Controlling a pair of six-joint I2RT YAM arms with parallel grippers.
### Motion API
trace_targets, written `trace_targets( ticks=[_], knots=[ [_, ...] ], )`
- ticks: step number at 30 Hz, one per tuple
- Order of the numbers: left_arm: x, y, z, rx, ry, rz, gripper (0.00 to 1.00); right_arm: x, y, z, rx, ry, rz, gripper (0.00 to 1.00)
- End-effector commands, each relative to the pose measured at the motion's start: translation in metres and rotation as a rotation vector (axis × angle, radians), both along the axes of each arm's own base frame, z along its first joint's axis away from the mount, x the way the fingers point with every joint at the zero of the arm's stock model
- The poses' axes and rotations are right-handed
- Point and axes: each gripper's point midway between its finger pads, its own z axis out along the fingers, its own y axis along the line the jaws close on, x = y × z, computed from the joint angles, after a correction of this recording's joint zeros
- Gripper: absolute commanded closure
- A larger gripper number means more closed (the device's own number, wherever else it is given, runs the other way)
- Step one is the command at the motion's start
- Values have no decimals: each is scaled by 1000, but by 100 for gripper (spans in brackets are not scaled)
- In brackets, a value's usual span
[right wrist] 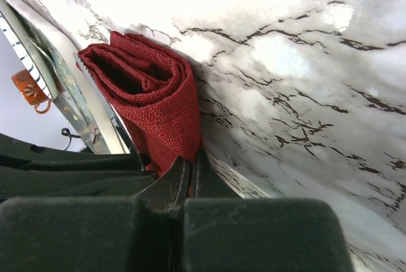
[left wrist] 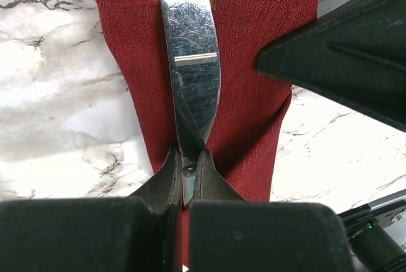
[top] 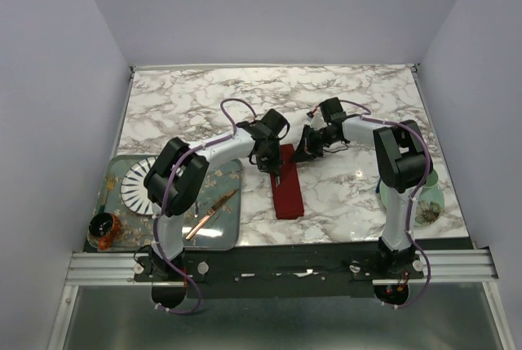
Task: Fold the napkin into a case and place the utensils inside
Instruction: Insert the knife into the folded napkin.
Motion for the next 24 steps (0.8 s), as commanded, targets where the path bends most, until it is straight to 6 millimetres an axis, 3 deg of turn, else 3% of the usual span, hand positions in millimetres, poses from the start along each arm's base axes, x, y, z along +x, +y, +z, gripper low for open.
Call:
trace_targets(
  ticks=[1,24],
  knots=[
    [-16,-1,12,-17,12,-35,100,15,-5,5,-44,-88,-34,100],
    [-30,-1,9,-26,23,-42,100,14,-9,5,-62,-102,-41,99]
  ],
)
